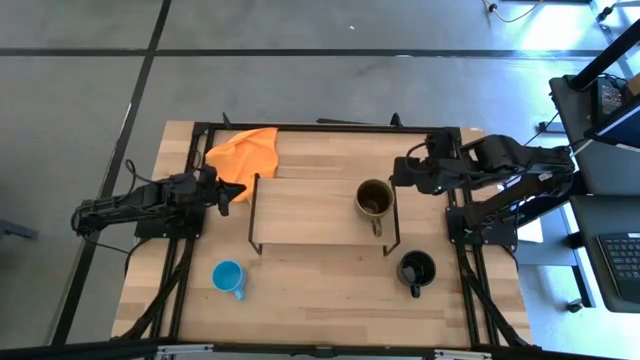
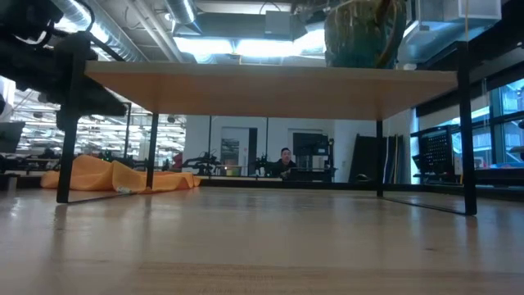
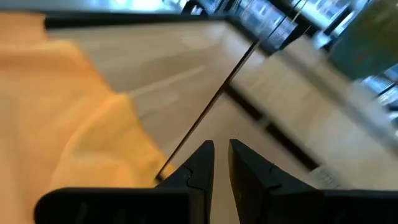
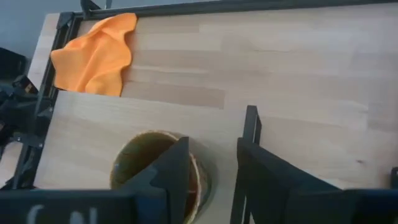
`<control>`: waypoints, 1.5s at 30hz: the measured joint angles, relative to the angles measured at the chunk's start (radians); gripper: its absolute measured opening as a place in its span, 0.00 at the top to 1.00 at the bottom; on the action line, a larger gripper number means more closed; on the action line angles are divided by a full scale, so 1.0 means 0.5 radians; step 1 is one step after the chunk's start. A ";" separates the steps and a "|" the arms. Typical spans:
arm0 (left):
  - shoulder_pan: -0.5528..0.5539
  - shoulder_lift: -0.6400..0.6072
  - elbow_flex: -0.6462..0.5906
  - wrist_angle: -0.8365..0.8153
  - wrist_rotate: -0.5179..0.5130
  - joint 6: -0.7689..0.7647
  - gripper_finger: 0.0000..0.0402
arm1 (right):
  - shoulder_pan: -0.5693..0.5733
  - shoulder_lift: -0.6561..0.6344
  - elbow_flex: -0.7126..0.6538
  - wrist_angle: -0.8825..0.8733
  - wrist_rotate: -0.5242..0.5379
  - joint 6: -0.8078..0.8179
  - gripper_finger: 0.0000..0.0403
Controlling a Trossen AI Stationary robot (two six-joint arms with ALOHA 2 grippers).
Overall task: Stack small to large cups/mugs on shelf
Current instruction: Put the dark blue mug on the shelf
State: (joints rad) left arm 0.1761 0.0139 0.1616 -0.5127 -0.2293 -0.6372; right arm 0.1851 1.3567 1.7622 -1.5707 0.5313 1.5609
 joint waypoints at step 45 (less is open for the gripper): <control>0.000 0.014 0.011 -0.097 -0.165 -0.126 0.90 | -0.433 0.008 0.457 0.001 -0.840 -1.345 0.66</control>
State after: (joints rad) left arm 0.1761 0.0208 0.1673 -0.5613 -0.3119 -0.7002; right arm -0.0314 1.3607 1.9907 -1.5703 0.1115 0.8882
